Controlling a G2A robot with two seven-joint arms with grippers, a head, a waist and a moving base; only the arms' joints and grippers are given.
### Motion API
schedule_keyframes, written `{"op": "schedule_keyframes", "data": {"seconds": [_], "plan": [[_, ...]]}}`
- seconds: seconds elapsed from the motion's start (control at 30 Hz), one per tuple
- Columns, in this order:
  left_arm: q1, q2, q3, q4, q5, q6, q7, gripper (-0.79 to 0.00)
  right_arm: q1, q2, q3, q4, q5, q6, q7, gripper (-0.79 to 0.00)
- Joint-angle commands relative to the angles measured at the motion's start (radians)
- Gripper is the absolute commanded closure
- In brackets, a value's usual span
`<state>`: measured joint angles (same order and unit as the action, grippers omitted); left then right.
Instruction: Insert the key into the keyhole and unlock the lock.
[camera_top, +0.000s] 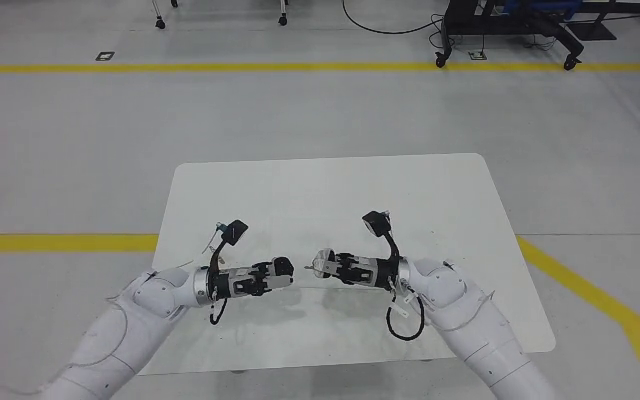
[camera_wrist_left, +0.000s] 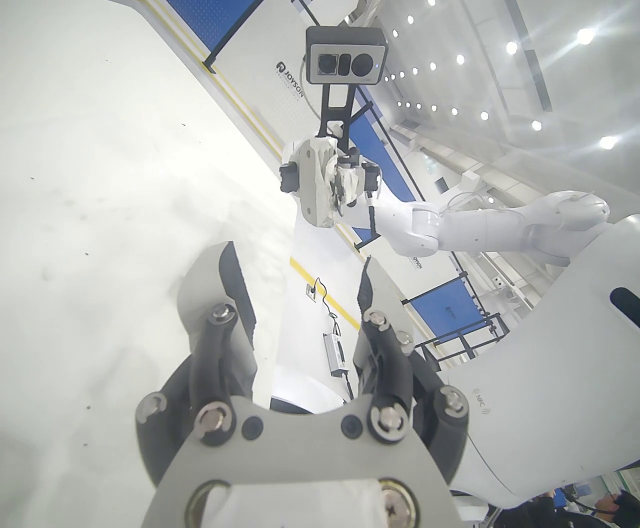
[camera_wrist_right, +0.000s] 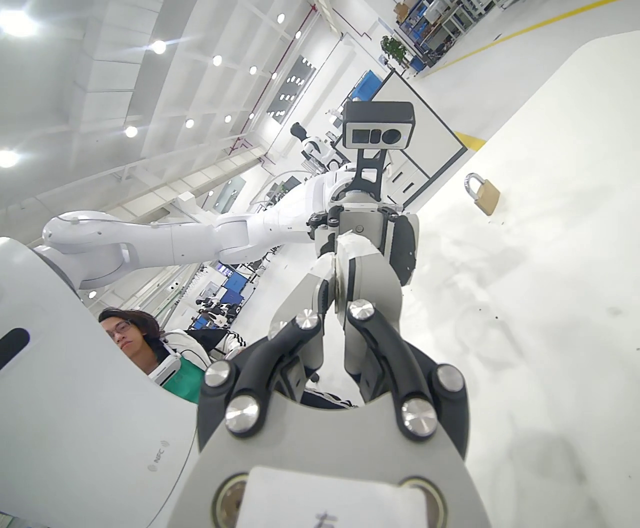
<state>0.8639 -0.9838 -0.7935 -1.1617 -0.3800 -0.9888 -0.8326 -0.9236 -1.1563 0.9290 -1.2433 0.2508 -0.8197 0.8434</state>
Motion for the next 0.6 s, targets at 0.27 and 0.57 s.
{"op": "schedule_keyframes", "data": {"seconds": [0.27, 0.57], "plan": [[-0.047, 0.022, 0.116, 0.002, -0.099, -0.023, 0.025, -0.394, 0.021, -0.017, -0.040, 0.018, -0.016, 0.040, -0.015, 0.000], [-0.065, 0.031, 0.133, 0.005, -0.120, -0.023, 0.025, -0.329, 0.036, -0.026, -0.059, 0.042, 0.000, 0.035, 0.015, 0.000]]}}
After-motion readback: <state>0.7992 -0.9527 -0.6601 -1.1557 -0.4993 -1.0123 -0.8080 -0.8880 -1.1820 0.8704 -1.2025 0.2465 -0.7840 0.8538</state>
